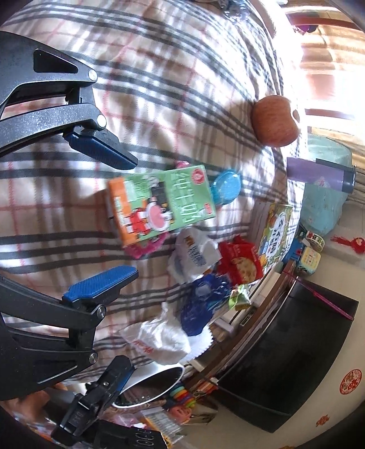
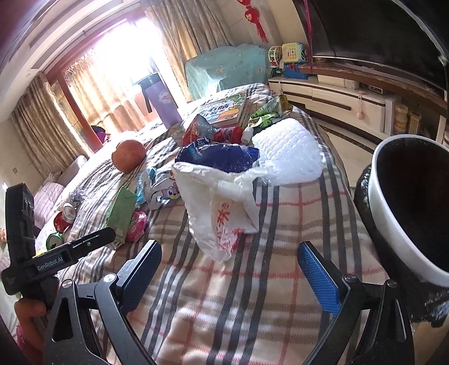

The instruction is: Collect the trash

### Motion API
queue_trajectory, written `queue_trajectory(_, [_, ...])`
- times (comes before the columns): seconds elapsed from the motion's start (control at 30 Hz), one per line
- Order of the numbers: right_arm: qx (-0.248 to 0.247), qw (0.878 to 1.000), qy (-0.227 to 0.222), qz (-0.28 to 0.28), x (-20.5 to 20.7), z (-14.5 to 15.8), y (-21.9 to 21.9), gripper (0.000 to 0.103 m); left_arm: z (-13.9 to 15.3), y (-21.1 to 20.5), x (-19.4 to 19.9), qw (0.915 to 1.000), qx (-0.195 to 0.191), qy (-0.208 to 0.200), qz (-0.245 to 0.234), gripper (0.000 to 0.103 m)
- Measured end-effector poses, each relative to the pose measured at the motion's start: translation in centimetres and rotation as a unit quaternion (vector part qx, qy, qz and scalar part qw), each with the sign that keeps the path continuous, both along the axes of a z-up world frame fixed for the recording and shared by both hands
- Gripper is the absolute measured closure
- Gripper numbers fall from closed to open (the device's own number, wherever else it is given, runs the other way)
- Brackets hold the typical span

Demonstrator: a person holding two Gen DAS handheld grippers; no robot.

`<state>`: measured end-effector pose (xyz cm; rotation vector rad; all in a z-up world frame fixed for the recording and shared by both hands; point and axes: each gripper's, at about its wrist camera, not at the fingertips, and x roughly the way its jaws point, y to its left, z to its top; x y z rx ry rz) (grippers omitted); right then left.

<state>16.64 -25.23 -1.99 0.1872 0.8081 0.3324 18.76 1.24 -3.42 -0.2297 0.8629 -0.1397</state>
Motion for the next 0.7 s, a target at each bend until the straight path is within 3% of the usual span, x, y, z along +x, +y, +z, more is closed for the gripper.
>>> queue_trajectory(0.27, [0.000,1.000,0.007,0.004,2.2,-0.5,0.7,0.005,-0.8,0.3,2.4,0.9996,0.025,0.012,0.009,0.030])
queue_trajectory(0.3, [0.001,1.000,0.007,0.005,2.4,-0.6,0.8,0.006,-1.0,0.2,2.4,0.9996,0.025,0.013,0.008,0.031])
queue_trajectory(0.33, [0.000,1.000,0.005,0.004,2.5,-0.6,0.8,0.006,-1.2,0.2,2.4,0.9996,0.025,0.015,0.005,0.039])
queue_trajectory(0.4, [-0.007,1.000,-0.001,0.000,2.6,-0.6,0.9,0.018,-1.6,0.0,2.6,0.9996,0.019,0.021,-0.006,0.051])
queue_trajectory(0.43, [-0.014,1.000,-0.003,-0.002,2.6,-0.6,1.0,0.039,-1.6,-0.1,2.5,0.9996,0.020,0.019,-0.010,0.051])
queue_trajectory(0.47, [-0.017,1.000,-0.001,0.001,2.7,-0.6,1.1,0.052,-1.5,-0.3,2.3,0.9995,0.025,0.014,-0.012,0.051])
queue_trajectory(0.7, [-0.022,1.000,-0.015,0.015,1.1,0.0,1.2,0.061,0.1,-1.9,0.6,0.9985,0.035,-0.015,-0.040,0.052])
